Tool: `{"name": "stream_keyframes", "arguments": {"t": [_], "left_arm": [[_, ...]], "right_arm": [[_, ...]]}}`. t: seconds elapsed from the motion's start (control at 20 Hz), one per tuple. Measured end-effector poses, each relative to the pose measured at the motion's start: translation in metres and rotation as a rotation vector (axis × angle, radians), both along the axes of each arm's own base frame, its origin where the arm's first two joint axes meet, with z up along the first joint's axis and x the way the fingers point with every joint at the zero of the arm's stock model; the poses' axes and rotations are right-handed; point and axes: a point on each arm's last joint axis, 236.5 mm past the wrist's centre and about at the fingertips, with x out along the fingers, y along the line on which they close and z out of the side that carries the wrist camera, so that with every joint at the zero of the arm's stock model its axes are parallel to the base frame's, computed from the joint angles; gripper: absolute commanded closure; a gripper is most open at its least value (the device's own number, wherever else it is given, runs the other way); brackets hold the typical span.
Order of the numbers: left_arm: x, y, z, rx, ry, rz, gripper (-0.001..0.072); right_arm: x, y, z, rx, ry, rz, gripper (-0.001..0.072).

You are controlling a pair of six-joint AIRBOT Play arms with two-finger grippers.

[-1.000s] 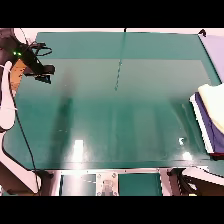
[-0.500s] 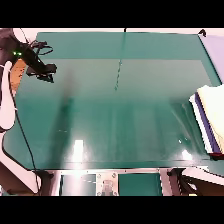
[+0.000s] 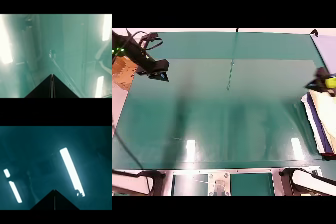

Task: Fold the shirts.

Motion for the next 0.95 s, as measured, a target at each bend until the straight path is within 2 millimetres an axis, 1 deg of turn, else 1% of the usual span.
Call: {"name": "stream_keyframes", "arguments": {"t": [0.1,0.15,0.2,0.3,0.45,0.6,0.75,0.95], "left_arm": [[-0.029,-0.014,-0.001,-0.007,-0.002,-0.011,0.0684],[-0.045,-0.021,-0.005,-0.010,0.000,-0.013,0.0684],[-0.059,-0.026,-0.011,-0.013,0.003,-0.011,0.0684],[-0.083,-0.034,-0.025,-0.018,0.001,-0.003,0.0683],[-0.100,-0.037,-0.039,-0.022,-0.015,0.007,0.0684],[-0.106,-0.039,-0.045,-0.024,-0.023,0.010,0.0684],[-0.112,-0.040,-0.048,-0.028,-0.012,0.014,0.0683],[-0.117,-0.050,-0.046,-0.074,0.014,0.034,0.0683]], "right_arm": [[-0.013,0.051,-0.022,-0.004,0.015,0.118,0.0699],[-0.022,0.071,-0.033,-0.008,0.021,0.165,0.0699],[-0.030,0.086,-0.042,-0.010,0.023,0.200,0.0699],[-0.043,0.108,-0.054,-0.015,0.023,0.251,0.0698],[-0.052,0.123,-0.062,-0.018,0.016,0.287,0.0698],[-0.057,0.128,-0.065,-0.017,0.018,0.301,0.0698],[-0.058,0.130,-0.066,-0.016,0.016,0.304,0.0698],[-0.059,0.131,-0.067,-0.015,0.018,0.308,0.0698]]}}
